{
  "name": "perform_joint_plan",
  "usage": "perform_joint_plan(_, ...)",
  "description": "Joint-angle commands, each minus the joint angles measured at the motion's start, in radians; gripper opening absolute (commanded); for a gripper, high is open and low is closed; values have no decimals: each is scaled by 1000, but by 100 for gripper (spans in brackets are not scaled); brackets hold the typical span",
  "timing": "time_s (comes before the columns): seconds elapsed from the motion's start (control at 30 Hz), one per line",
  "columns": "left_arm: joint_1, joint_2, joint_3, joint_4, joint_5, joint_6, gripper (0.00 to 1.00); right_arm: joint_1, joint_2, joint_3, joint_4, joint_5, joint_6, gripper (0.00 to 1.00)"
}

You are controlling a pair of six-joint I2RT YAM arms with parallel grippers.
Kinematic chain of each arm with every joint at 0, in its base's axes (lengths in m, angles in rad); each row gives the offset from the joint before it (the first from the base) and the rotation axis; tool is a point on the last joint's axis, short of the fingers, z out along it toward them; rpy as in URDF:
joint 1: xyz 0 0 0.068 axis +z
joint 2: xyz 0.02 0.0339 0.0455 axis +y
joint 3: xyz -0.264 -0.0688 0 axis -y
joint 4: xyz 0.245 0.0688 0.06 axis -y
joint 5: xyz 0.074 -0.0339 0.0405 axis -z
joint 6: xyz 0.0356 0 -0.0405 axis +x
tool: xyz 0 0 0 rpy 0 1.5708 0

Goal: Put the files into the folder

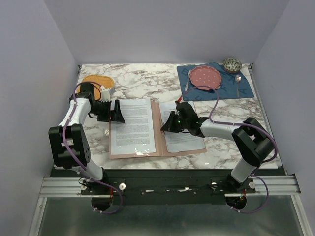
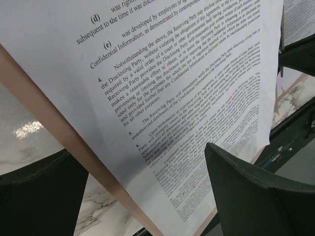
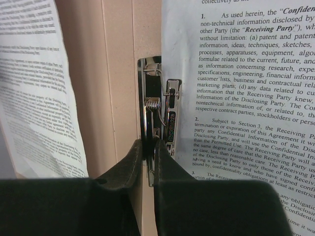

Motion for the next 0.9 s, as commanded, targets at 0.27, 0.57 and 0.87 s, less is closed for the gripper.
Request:
perform_joint_plan(0.27, -78, -94, 98, -65, 65, -77, 99, 19, 84, 131, -63, 21, -33, 35)
perform_joint_plan(0.57, -97, -59, 118, -59, 42, -103, 99, 20, 61, 166, -63, 3, -69, 66)
perform_joint_plan(0.87, -170, -48, 227, -64, 56, -168, 99, 13, 75, 163, -43, -14, -82, 63)
